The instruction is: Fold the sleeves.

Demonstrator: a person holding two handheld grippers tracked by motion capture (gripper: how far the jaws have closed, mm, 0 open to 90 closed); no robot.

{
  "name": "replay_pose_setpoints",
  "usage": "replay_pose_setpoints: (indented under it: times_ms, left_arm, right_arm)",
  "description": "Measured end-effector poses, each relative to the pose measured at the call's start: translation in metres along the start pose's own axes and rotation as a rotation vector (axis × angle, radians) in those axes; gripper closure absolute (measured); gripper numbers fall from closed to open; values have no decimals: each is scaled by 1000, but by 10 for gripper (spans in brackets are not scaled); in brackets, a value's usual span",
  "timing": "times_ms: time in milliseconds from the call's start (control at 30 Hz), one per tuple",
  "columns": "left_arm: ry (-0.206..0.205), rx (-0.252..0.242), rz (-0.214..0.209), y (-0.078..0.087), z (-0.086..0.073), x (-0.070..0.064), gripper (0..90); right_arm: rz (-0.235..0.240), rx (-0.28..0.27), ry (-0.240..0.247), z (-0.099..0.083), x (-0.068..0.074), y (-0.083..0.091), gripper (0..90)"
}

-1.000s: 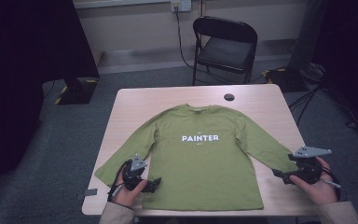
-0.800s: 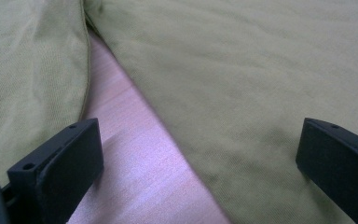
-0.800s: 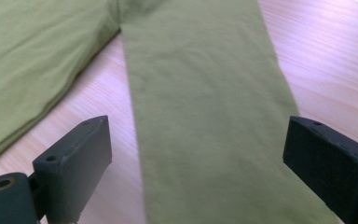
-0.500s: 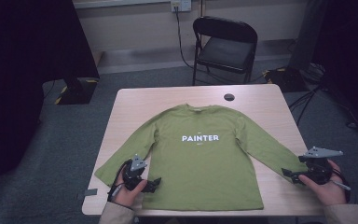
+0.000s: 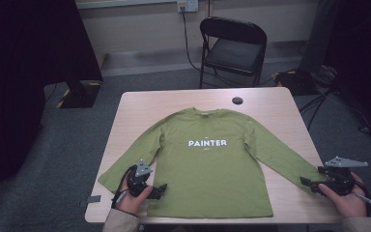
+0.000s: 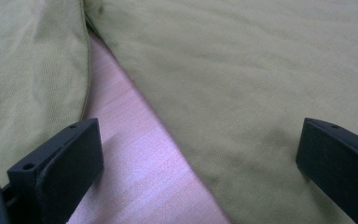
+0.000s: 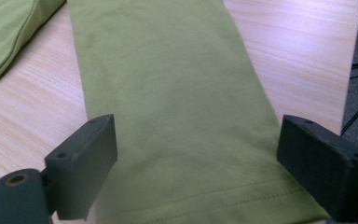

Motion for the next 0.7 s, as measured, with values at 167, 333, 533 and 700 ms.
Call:
replay_pose_setpoints:
  times_ms: [167,333,533,700]
  left_arm:
    - [0,0,0,0,0,0,0]
    - [0,0,0,0,0,0,0]
    - [1,1,0,0,0,0,0]
    - [1,0,0,0,0,0,0]
  right_arm:
    - [-1,21,11,-1,-1,-1,188]
    - [-33,38,65,0,1,0,348]
    - [-54,2,22,-1,-1,4,715]
    - [-37,-8,1,-1,0,2,880]
Point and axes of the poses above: each handheld gripper's, and its own axes: y roughly backward along the jaws, z roughly out of its top, x roughly to its left, the point moved 1 cm from there along -y, roughly forward along the jaws, and after that the axes turned 12 degrees about -x, right-handed, at the moved point
